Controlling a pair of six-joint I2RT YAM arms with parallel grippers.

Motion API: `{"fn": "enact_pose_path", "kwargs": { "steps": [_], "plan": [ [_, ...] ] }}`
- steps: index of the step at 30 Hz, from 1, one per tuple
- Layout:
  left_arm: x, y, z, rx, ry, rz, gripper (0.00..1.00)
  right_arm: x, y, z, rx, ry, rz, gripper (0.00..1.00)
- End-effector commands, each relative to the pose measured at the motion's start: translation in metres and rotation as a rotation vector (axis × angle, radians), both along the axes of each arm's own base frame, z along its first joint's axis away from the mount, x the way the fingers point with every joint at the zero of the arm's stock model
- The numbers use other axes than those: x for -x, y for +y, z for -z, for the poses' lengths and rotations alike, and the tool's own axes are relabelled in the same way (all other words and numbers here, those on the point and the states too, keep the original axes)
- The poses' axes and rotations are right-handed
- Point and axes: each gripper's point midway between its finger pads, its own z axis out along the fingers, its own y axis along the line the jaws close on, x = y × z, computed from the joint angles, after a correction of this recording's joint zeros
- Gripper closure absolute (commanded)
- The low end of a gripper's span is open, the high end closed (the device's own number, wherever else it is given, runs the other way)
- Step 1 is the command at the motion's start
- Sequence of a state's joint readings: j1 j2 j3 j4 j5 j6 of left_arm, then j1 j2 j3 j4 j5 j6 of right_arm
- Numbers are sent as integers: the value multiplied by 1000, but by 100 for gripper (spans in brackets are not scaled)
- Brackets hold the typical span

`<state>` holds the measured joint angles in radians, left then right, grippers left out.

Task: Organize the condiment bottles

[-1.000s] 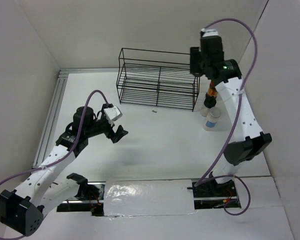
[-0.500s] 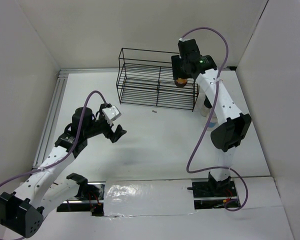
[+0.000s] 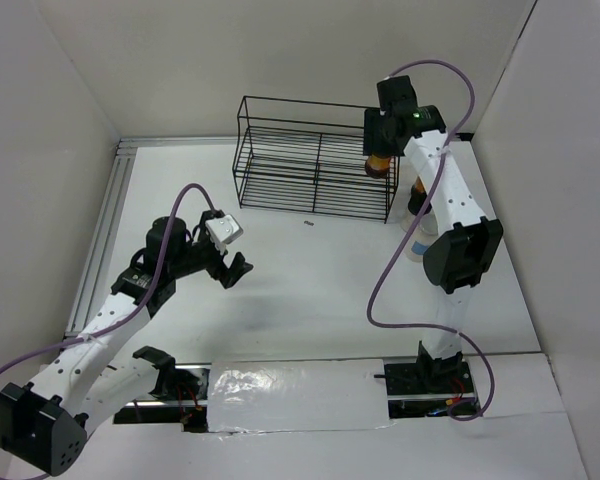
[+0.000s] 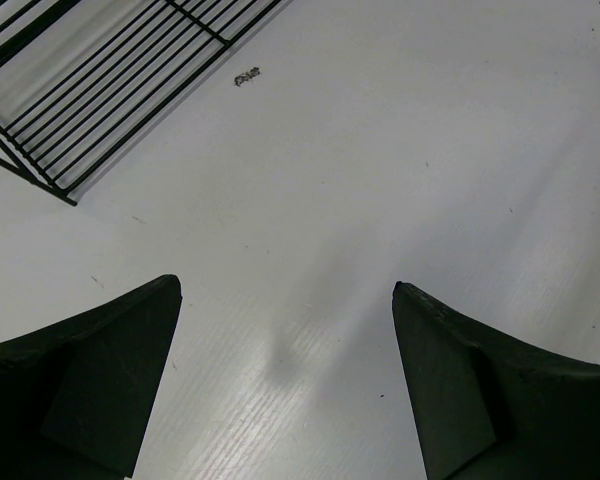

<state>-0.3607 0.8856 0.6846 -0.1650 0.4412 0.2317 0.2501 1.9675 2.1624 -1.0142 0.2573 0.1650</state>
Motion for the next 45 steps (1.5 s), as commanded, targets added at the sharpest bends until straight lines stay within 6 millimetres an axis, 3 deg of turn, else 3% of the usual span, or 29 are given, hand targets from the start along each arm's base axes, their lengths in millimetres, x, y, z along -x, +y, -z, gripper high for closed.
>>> {"fn": "enact_pose_path", "kwargs": {
  "steps": [1,2,3,6,11,15,19,23,25,27,28,30,31,32,33,35,36,37,38,39,40,41,42,43,45],
  "plan": [
    [-1,0,-4,10,-19,-4,1,-17,5,-37,-68,-124,-6,79],
    [-1,0,-4,10,-19,-4,1,-18,5,-33,-72,-119,-6,74],
    [-1,1,-3,11,-15,-7,1,-20,2,-33,-71,-120,-1,60],
    [0,0,-4,15,-13,0,1,-24,0,-31,-70,-127,5,33],
    [0,0,-1,13,-10,0,1,-29,3,-31,-82,-135,-14,8],
    [2,-1,0,18,2,5,1,-29,7,-41,-89,-162,-33,0],
    [2,-1,2,12,7,8,1,-23,9,-61,-71,-211,-55,0],
    [1,0,1,6,-3,7,1,-5,8,-107,-81,-316,-87,0],
    [1,0,2,8,-1,8,1,14,6,-136,-94,-385,-119,0],
    [2,-1,3,14,7,11,1,27,4,-146,-93,-408,-145,0],
    [1,-1,3,14,6,10,1,42,6,-168,-111,-458,-174,0],
    [2,-2,4,16,8,17,1,53,3,-173,-107,-477,-200,0],
    [2,-1,4,16,8,14,1,64,-1,-194,-116,-541,-199,0],
    [1,-1,5,16,10,12,1,65,-10,-188,-112,-539,-175,8],
    [0,-1,5,16,9,10,1,65,-19,-189,-110,-556,-149,22],
    [-1,0,5,17,8,2,1,65,-47,-202,-124,-630,-11,72],
    [-2,-1,4,17,5,0,1,60,-72,-191,-115,-616,75,100],
    [-3,0,2,18,0,-9,1,57,-87,-185,-117,-602,135,100],
    [-4,1,2,17,1,-17,1,44,-96,-165,-145,-549,168,100],
    [-5,3,1,15,0,-28,1,40,-124,-161,-152,-530,226,75],
    [-8,6,0,13,-4,-59,1,37,-129,-142,-179,-459,242,47],
    [-10,9,0,10,0,-82,1,21,-130,-117,-212,-388,223,27],
    [-12,13,0,8,1,-109,1,19,-135,-110,-221,-358,233,6],
    [-18,20,0,6,9,-178,1,14,-136,-100,-229,-332,240,0],
    [-26,34,5,7,32,-289,1,4,-144,-71,-211,-273,274,0]
  ]
}}
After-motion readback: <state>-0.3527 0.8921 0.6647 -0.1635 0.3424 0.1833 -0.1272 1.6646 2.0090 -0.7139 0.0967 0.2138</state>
